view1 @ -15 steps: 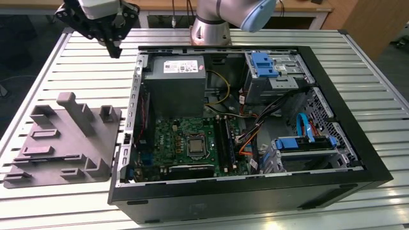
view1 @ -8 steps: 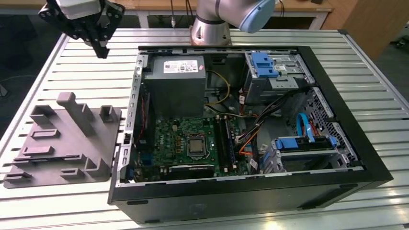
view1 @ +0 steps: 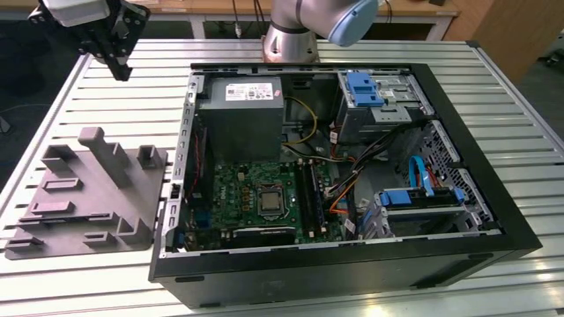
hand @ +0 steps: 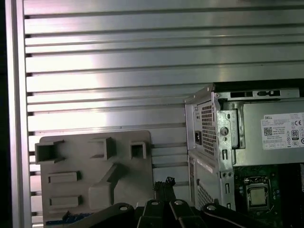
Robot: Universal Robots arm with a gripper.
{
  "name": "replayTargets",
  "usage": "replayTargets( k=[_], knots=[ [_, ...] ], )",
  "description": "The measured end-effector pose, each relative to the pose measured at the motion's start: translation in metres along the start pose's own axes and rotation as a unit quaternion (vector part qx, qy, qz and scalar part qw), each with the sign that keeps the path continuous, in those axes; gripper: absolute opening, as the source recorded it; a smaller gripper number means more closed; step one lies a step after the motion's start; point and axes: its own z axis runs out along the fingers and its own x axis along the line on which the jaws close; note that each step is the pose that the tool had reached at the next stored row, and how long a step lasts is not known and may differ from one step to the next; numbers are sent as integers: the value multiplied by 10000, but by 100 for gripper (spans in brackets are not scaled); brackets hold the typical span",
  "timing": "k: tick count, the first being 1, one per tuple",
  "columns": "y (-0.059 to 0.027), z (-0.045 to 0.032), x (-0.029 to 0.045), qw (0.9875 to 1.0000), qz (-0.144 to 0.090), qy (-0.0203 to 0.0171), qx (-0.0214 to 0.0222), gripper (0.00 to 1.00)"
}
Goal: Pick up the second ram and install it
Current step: 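Reach for the second ram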
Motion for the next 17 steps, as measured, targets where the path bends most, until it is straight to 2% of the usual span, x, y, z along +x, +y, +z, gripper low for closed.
replayTargets(
  k=[9, 17],
  knots=[
    [-20, -3, 251, 10000, 0, -1, 0, 10],
    [-60, 20, 391, 10000, -1, -2, 0, 10]
  ],
)
